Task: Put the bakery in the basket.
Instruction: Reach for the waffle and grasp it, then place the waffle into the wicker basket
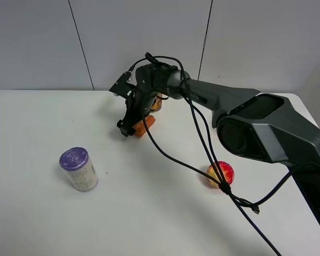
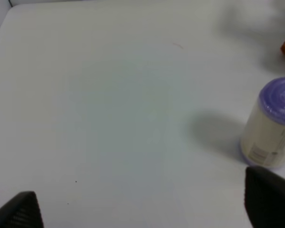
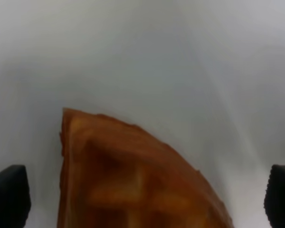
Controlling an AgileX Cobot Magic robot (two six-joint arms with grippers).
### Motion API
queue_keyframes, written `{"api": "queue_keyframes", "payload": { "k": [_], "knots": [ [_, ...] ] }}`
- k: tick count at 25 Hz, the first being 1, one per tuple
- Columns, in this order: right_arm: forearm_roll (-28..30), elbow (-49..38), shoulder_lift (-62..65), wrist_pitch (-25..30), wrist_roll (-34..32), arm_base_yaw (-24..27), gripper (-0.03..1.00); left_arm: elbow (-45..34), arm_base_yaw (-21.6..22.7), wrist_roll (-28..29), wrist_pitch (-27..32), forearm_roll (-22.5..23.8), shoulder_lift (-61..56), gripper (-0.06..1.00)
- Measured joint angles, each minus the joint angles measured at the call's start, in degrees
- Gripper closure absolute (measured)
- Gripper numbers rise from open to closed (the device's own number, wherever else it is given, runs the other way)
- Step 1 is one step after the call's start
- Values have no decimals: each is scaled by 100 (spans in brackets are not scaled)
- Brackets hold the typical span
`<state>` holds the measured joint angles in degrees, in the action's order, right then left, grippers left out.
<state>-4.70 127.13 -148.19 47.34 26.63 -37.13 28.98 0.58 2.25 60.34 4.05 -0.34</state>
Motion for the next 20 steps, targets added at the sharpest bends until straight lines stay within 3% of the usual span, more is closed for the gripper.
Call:
{"api": "queue_keyframes", "payload": {
  "k": [6,11,20],
  "knots": [
    [0,0,0,320,-121,0,2,0,0,0,0,0,0,10],
    [21,0,0,507,-292,13,28,0,0,0,0,0,0,10],
    [-156,19,48,541,-461,13,28,0,0,0,0,0,0,10]
  ]
}}
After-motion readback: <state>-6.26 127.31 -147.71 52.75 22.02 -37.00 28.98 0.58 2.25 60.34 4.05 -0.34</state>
